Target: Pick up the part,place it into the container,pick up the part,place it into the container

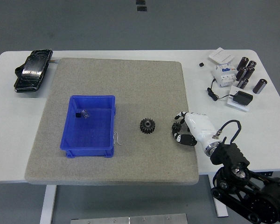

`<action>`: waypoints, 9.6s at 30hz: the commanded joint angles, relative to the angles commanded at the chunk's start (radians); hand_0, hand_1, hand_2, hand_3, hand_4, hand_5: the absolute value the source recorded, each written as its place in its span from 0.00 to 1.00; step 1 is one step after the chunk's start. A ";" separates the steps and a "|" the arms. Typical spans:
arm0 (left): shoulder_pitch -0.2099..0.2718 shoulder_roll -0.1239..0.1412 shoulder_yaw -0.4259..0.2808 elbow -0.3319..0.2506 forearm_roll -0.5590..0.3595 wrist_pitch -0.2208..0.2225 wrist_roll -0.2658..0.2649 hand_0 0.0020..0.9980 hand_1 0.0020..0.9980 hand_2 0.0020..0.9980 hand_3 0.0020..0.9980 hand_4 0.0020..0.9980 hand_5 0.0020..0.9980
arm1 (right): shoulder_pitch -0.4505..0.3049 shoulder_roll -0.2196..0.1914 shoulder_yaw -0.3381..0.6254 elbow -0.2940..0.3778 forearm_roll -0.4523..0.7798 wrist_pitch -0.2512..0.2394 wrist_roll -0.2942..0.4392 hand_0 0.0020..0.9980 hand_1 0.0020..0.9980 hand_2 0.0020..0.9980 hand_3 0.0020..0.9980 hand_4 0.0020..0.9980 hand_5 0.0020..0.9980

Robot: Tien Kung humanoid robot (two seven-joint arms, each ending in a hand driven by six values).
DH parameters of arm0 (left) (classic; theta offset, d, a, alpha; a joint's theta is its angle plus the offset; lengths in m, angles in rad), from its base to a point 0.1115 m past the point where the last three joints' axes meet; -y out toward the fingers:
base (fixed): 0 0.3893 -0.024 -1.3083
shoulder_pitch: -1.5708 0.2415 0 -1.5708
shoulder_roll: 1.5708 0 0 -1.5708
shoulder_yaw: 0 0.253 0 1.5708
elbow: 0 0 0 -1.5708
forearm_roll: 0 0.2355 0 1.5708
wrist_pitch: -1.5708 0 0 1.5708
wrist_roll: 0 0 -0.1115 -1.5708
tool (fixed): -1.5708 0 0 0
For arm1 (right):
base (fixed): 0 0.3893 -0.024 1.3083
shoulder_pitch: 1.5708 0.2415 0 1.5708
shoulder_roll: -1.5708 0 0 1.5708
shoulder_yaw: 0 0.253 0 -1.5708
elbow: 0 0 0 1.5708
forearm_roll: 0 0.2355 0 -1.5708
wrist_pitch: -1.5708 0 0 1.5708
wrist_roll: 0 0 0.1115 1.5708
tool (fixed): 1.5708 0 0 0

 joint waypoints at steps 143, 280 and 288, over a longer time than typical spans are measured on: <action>-0.002 -0.004 -0.007 -0.002 0.012 0.005 0.000 0.77 0.76 0.76 0.69 0.73 0.39 | 0.342 0.165 -0.287 0.056 0.083 -0.141 0.046 0.37 0.40 0.48 0.63 0.49 0.00; 0.028 0.003 0.020 -0.004 -0.052 0.014 0.000 0.77 0.76 0.76 0.70 0.73 0.39 | -0.089 0.021 0.534 0.108 1.348 -0.026 0.724 0.80 0.77 0.75 0.71 0.73 0.45; 0.023 0.002 0.019 -0.002 -0.049 0.012 0.000 0.77 0.76 0.76 0.70 0.73 0.39 | -0.093 0.019 0.535 0.116 1.342 -0.012 0.713 0.80 0.77 0.75 0.71 0.73 0.46</action>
